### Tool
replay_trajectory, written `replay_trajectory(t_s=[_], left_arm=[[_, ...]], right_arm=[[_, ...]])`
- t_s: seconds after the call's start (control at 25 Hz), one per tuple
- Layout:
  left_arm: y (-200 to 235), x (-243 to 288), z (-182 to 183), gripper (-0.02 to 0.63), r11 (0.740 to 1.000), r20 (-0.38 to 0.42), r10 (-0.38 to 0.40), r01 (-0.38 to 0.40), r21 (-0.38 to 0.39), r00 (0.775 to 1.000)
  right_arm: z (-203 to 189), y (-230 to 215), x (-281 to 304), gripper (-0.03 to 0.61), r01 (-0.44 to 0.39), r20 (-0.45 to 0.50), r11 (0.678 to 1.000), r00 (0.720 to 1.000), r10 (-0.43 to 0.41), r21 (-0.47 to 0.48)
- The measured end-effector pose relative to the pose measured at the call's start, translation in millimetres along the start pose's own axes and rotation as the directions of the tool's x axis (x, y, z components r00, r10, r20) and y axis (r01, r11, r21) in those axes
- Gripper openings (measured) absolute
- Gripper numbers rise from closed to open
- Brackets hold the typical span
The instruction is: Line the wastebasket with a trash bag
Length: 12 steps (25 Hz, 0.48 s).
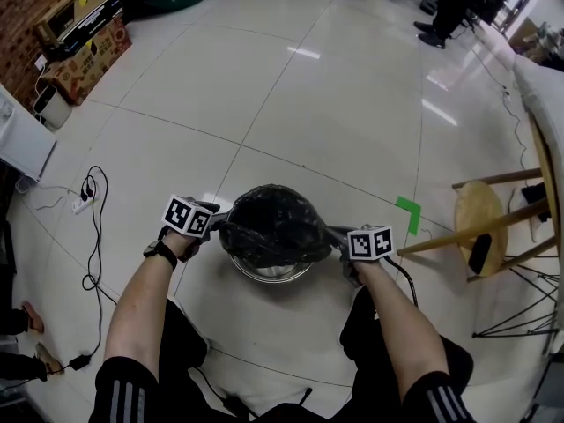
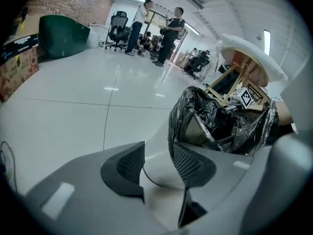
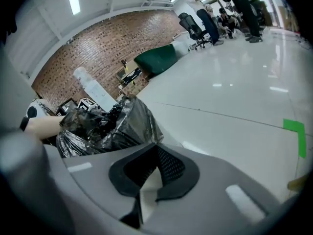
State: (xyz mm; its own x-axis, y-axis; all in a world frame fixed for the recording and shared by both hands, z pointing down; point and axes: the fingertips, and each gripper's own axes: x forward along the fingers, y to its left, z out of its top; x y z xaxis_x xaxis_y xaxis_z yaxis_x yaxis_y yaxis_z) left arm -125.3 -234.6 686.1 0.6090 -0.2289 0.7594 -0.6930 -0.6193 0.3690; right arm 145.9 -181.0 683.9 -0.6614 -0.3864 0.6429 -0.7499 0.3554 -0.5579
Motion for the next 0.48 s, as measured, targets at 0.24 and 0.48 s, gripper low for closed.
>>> replay_trajectory(t_s=[0.24, 0.48], left_arm=[[0, -6, -8, 0.191, 1.0, 0.009, 0.0, 0.001, -0.009, 1.0], [-2, -10, -9, 0.198, 1.0, 0.033, 0.005, -0.004, -0.023, 0.999]], right_arm=[[23, 0, -11, 0.175, -0.007, 0.141, 1.0, 0.99, 0.004, 0.022], [69, 8, -69, 0.204, 0.052, 0.291, 0.997, 0.956, -0.031, -0.063]])
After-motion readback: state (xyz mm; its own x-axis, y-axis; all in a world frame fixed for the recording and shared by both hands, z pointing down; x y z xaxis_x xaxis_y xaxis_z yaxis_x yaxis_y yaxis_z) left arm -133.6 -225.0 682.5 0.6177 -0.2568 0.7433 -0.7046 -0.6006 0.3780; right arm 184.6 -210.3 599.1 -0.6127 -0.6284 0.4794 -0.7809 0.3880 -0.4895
